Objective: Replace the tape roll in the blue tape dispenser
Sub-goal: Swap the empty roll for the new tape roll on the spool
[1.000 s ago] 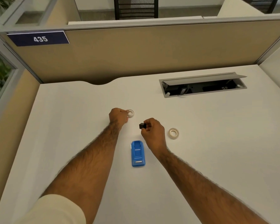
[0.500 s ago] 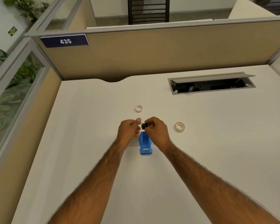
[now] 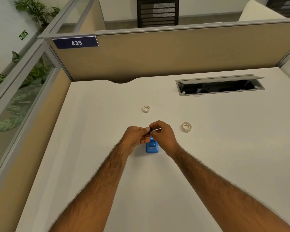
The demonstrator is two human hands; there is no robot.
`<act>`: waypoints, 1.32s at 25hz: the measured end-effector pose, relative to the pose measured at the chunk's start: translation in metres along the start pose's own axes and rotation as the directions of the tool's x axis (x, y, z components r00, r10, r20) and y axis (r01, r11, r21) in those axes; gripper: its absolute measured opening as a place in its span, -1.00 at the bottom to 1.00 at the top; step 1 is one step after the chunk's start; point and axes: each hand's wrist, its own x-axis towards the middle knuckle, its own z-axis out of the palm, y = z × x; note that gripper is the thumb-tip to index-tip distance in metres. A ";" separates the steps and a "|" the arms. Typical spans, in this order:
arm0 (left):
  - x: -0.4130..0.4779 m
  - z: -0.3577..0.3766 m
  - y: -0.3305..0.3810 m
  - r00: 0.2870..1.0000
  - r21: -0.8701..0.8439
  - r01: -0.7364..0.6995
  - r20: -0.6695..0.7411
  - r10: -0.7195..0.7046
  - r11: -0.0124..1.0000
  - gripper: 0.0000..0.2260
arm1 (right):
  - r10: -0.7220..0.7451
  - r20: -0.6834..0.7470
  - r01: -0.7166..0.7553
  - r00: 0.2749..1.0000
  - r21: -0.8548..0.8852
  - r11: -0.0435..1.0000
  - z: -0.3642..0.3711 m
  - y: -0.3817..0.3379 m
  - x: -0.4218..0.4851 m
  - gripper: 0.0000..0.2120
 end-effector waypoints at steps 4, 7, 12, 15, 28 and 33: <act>0.001 0.003 -0.002 0.998 0.009 -0.015 -0.055 0.015 1.000 -0.77 | -0.052 -0.031 0.047 0.998 -0.150 0.988 -0.016 0.013 0.012 -0.73; 0.001 0.003 -0.001 0.998 0.004 -0.021 -0.056 0.021 1.000 -0.88 | -0.115 -0.180 0.034 0.977 -0.398 0.917 -0.049 0.030 0.027 -0.77; 0.001 -0.002 0.002 0.997 0.046 -0.044 -0.062 0.046 0.998 -0.91 | -0.003 -0.105 -0.079 0.994 -0.758 0.648 -0.098 0.061 0.044 -0.61; 0.002 -0.005 0.001 0.997 0.065 -0.045 -0.058 0.049 0.997 -0.96 | 0.076 -0.030 -0.072 0.997 -0.773 0.630 -0.106 0.071 0.053 -0.47; 0.006 -0.008 0.001 0.996 0.080 -0.064 -0.052 0.068 0.995 -0.81 | -0.044 -0.091 -0.003 0.995 -0.454 0.891 -0.077 0.060 0.032 -0.60; 0.004 -0.004 0.005 0.995 0.091 -0.094 -0.018 0.096 0.991 -0.80 | 0.013 0.022 -0.011 1.000 -0.077 0.997 -0.047 0.018 0.008 -0.57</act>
